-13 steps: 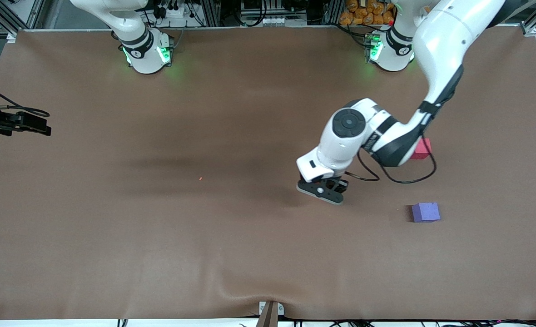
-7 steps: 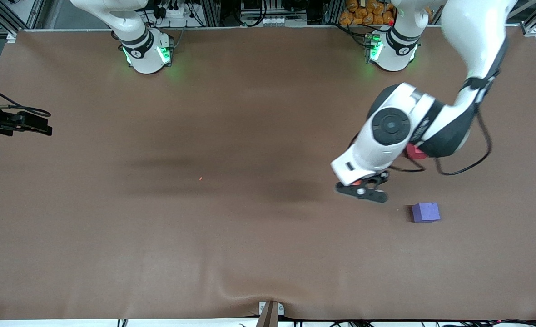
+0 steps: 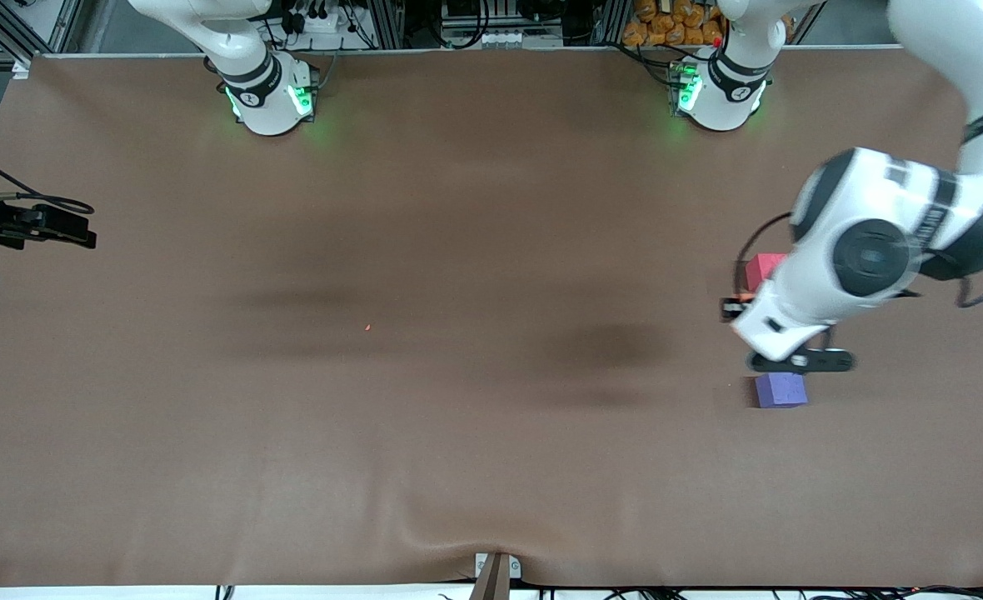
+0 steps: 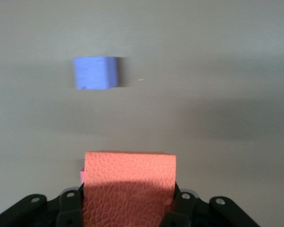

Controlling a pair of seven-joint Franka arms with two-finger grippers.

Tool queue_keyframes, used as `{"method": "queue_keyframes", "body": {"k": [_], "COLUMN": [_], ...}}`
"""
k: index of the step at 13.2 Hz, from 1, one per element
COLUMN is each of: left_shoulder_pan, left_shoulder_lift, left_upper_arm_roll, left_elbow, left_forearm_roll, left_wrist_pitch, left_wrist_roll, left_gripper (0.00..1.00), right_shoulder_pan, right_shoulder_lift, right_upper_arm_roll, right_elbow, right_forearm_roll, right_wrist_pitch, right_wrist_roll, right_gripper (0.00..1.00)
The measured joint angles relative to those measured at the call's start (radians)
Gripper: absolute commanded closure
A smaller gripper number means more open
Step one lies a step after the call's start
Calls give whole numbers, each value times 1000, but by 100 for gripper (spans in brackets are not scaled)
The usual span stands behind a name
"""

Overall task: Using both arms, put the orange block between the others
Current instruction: 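Carry the orange cube with the left gripper toward the pink cube, then lower the orange cube between the pink and blue cubes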

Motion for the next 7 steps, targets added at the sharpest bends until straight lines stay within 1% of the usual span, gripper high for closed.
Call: {"method": "queue_keyframes", "body": {"k": [2,3,5,7], "left_shoulder_pan": [78,115,180,228], "left_shoulder_lift": [-10,-21,-56,-83], "left_upper_arm_roll": [-1,-1,-1,-1], "left_elbow": [-39,-86,-234,-372], "left_forearm_roll": [-6,-7,-7,-7], "left_wrist_pitch": [37,104,282,420], "left_wrist_roll": [0,0,0,-9], "left_gripper": [100,100,100,100], "right_shoulder_pan": [0,0,0,0], "right_shoulder_lift": [0,0,0,0], "right_upper_arm_roll": [0,0,-1,-1], "right_elbow": [0,0,0,0], "right_forearm_roll": [0,0,0,0], "right_wrist_pitch": [0,0,0,0], "right_wrist_roll": [0,0,0,0], "right_gripper": [0,0,0,0]}}
